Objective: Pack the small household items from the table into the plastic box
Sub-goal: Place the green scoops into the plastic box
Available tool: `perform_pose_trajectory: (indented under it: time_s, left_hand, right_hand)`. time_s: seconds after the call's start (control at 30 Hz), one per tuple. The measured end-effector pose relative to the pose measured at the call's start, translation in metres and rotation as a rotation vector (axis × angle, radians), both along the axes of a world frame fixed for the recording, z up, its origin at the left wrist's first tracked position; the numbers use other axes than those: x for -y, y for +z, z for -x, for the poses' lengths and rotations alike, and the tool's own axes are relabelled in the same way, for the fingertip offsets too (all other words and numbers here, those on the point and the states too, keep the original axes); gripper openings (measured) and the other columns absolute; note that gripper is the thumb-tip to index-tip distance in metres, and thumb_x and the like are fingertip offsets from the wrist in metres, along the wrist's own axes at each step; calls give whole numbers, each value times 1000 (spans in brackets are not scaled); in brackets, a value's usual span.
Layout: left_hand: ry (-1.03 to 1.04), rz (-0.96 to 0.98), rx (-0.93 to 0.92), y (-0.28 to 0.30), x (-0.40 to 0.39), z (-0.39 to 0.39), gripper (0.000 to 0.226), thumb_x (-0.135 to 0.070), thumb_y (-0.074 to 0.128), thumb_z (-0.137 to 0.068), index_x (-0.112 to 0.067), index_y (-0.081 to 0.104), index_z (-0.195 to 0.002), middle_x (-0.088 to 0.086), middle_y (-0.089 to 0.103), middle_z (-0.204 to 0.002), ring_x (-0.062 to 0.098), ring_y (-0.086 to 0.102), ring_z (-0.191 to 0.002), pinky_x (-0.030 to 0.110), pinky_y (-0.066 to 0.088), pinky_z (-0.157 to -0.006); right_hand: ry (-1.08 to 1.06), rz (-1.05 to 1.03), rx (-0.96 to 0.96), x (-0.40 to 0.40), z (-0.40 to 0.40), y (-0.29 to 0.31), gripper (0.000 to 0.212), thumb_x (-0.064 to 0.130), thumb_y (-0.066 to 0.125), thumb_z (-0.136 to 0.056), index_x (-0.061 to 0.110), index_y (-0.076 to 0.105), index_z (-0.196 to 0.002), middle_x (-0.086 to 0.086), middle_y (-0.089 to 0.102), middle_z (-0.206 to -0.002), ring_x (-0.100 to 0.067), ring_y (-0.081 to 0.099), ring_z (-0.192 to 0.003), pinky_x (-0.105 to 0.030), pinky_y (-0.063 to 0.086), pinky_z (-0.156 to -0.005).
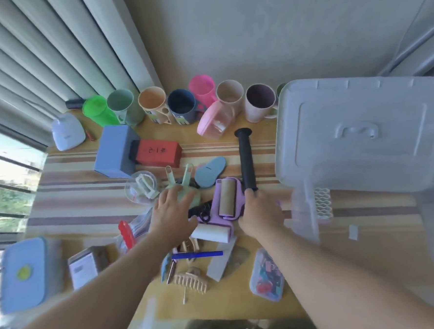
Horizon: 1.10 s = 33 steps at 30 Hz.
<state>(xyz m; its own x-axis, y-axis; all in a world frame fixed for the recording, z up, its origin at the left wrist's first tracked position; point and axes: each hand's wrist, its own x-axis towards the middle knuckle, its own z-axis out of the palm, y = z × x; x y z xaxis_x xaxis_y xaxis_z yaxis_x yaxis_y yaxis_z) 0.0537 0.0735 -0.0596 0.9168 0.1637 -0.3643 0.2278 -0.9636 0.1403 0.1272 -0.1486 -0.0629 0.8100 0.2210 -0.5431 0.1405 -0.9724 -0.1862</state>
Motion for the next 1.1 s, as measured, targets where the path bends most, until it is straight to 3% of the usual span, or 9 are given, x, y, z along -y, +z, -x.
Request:
perform_pose_trajectory:
  time_s: [0.17, 0.27, 0.37, 0.43, 0.57, 0.67, 0.77, 0.97, 1.1]
  left_hand:
    - [86, -20, -25, 0, -62, 2, 80, -48, 66, -81, -37, 30, -151, 6, 38, -152, 35, 32, -141, 52, 30, -117]
    - [57, -4, -34, -3, -77, -6, 70, -52, 56, -86, -36, 34, -150, 1, 52, -145, 32, 39, -136, 51, 34, -112]
    - [27, 6, 11, -2, -79, -22, 57, -30, 49, -92, -35, 41, -149, -2, 60, -140, 29, 41, -135, 50, 33, -110]
    - [25, 1, 30, 1, -78, -38, 61, -16, 47, -92, -36, 42, -149, -2, 55, -146, 30, 38, -136, 49, 30, -111]
    - [-54, 5, -31, -3, -69, -69, 51, -48, 41, -97, -34, 43, -146, -2, 56, -144, 31, 40, -136, 50, 32, -109]
    - [-115, -80, -210, -14, -57, -79, 86, -81, 45, -79, -30, 38, -149, 5, 49, -148, 34, 39, -137, 50, 31, -111]
    - [-117, -123, -284, -22, -51, -78, 100, -89, 45, -72, -30, 36, -153, 9, 46, -151, 33, 41, -138, 48, 26, -114]
    - [-82, -27, -215, -23, -47, -73, 89, -86, 60, -67, -48, 44, -145, 0, 54, -145, 30, 44, -135, 48, 32, -112]
    - [-63, 50, -134, -14, -43, -67, 78, -79, 65, -66, -49, 49, -136, -9, 61, -135, 30, 39, -127, 43, 38, -101]
  right_hand:
    - [-34, 44, 169, -2, -1, -16, 37, 19, 72, -91, 26, 49, -118, -1, 65, -110, -30, 63, -103, -48, 56, -85]
    - [-34, 60, 137, 1, 0, -21, 32, 20, 75, -90, 27, 49, -108, 2, 61, -95, -27, 64, -91, -46, 58, -80]
    - [-159, -102, 33, 1, 4, -20, 23, 16, 70, -87, 27, 50, -90, 5, 59, -86, -24, 60, -79, -42, 58, -66]
    - [-204, -196, 30, 1, 4, -13, 18, 14, 67, -86, 25, 52, -85, 7, 58, -83, -21, 57, -75, -35, 49, -56]
    - [-232, -272, 59, 3, 8, 6, 19, 12, 61, -84, 28, 52, -86, 7, 56, -87, -17, 55, -76, -32, 34, -52]
    - [-242, -331, 66, 4, 12, 15, 29, 10, 62, -81, 32, 44, -76, 7, 52, -81, -12, 48, -70, -29, 30, -53]
    - [-244, -379, 49, 3, 16, 21, 25, 10, 63, -82, 32, 51, -82, 9, 54, -85, -11, 51, -73, -30, 38, -55]
    - [-243, -440, 49, 5, 23, 32, 22, 9, 62, -81, 28, 59, -92, 8, 58, -93, -15, 56, -82, -34, 47, -62]
    - [-214, -483, 79, 9, 25, 43, 27, 11, 64, -83, 28, 62, -103, 9, 60, -101, -16, 57, -90, -34, 51, -69]
